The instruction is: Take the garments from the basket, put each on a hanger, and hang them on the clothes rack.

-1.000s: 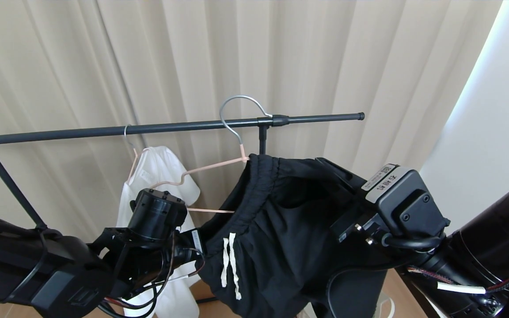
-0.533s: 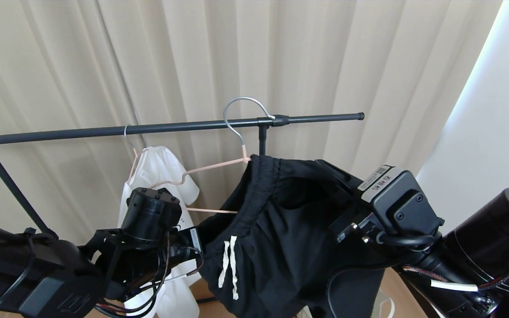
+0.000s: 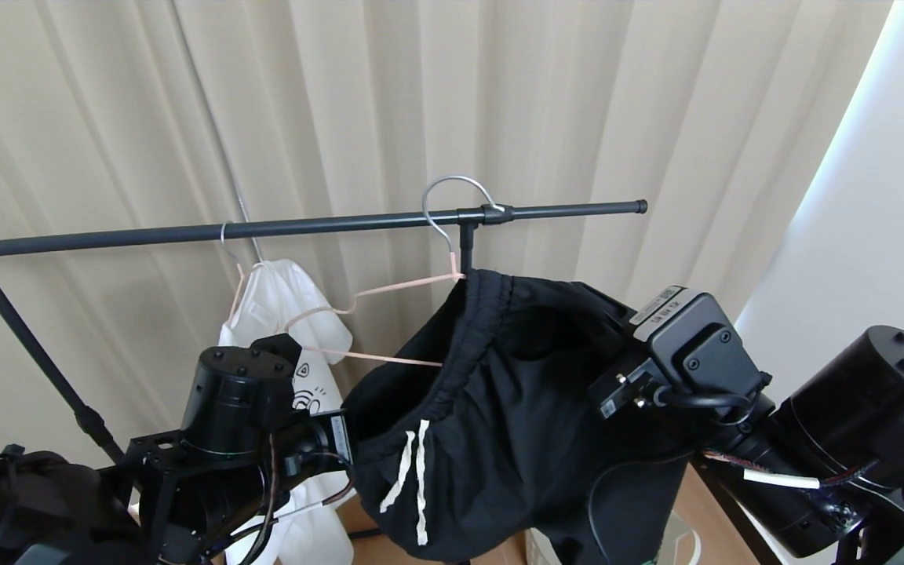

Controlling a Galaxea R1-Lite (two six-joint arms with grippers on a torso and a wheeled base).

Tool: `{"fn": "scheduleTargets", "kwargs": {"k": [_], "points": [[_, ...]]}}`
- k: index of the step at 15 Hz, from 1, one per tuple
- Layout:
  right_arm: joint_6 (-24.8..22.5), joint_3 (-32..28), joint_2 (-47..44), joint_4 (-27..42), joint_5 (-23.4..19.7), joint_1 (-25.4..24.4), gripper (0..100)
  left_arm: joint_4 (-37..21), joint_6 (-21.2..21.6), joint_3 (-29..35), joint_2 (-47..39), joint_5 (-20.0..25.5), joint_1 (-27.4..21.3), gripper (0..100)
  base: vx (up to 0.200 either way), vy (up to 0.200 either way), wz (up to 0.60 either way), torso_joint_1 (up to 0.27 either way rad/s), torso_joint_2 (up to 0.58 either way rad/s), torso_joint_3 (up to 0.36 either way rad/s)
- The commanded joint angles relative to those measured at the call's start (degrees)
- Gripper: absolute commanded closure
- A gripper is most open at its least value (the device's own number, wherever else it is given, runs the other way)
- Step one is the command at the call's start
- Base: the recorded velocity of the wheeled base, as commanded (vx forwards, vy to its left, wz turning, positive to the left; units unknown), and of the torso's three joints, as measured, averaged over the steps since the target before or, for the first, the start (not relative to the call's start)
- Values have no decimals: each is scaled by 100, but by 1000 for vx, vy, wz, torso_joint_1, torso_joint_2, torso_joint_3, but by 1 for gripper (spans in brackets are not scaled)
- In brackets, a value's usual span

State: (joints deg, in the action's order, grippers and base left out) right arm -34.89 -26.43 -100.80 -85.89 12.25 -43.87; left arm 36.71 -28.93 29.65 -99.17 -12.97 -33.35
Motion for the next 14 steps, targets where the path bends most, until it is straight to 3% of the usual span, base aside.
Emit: {"fn": "scheduleTargets", "kwargs": {"k": [1, 7, 14], "points": [[0, -3, -18, 3, -3, 63, 100, 3, 45, -29, 170, -12, 22, 100, 0, 0, 0, 0, 0, 0], [35, 50, -36, 11, -74, 186, 100, 30, 291, 6, 425, -12, 523, 100, 0, 0, 0, 0, 0, 0], [422, 41, 193, 389, -399, 406, 100, 302, 511, 6, 425, -4, 971, 100, 0, 0, 0, 0, 0, 0]]}}
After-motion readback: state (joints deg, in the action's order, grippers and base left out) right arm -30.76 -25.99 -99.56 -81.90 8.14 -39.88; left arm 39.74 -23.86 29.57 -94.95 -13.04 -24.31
